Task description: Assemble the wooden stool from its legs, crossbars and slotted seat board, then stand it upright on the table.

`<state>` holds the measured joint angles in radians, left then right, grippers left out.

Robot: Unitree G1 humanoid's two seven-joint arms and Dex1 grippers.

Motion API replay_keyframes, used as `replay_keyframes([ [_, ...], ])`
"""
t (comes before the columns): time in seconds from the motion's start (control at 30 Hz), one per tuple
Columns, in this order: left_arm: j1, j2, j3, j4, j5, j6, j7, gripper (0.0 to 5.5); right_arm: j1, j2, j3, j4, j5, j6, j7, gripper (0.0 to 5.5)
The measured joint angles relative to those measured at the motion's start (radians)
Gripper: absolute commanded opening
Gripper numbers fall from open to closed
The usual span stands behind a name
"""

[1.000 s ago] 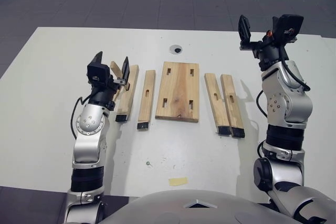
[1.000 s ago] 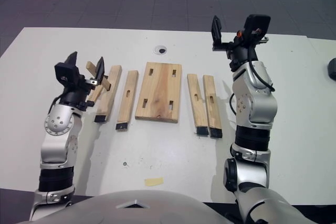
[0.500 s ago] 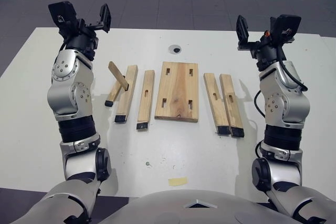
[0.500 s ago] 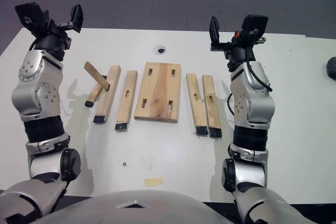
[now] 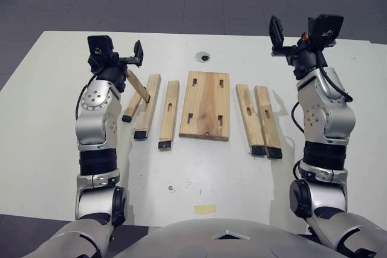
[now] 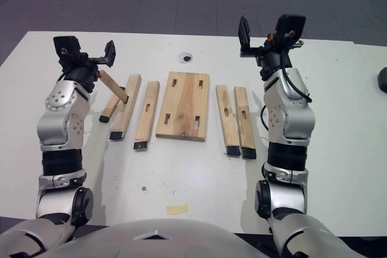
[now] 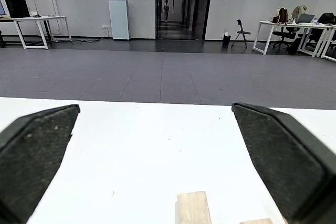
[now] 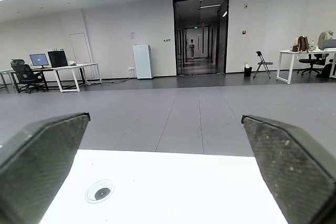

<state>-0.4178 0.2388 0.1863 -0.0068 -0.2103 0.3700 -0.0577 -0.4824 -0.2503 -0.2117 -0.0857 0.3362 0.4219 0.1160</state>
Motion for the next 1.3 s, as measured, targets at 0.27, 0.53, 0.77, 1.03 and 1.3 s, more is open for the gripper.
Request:
replay_keyframes([
  [0.27, -0.120, 0.020, 0.028, -0.081, -0.012, -0.090, -0.019, 5.38, 0.000, 0.000, 0.003, 0.018, -0.007, -0.010, 0.006, 5.40],
  [0.53, -0.058, 0.005, -0.070, 0.126, 0.054, -0.112, -0.072, 5.38, -0.003, 0.003, 0.006, 0.029, -0.019, -0.024, 0.008, 5.40],
  [0.77, -0.063, 0.010, -0.095, 0.209, 0.092, -0.232, -0.083, 5.38, -0.013, 0.003, 0.007, 0.040, -0.020, -0.026, 0.020, 5.40],
  [1.03, -0.088, 0.010, -0.054, 0.065, 0.046, -0.234, -0.087, 5.38, -0.013, 0.003, 0.006, 0.056, -0.021, -0.030, 0.028, 5.40],
  [1.3, -0.141, 0.039, -0.068, 0.110, 0.091, -0.229, -0.095, 5.38, -0.013, 0.011, 0.006, 0.061, -0.024, -0.041, 0.027, 5.40],
])
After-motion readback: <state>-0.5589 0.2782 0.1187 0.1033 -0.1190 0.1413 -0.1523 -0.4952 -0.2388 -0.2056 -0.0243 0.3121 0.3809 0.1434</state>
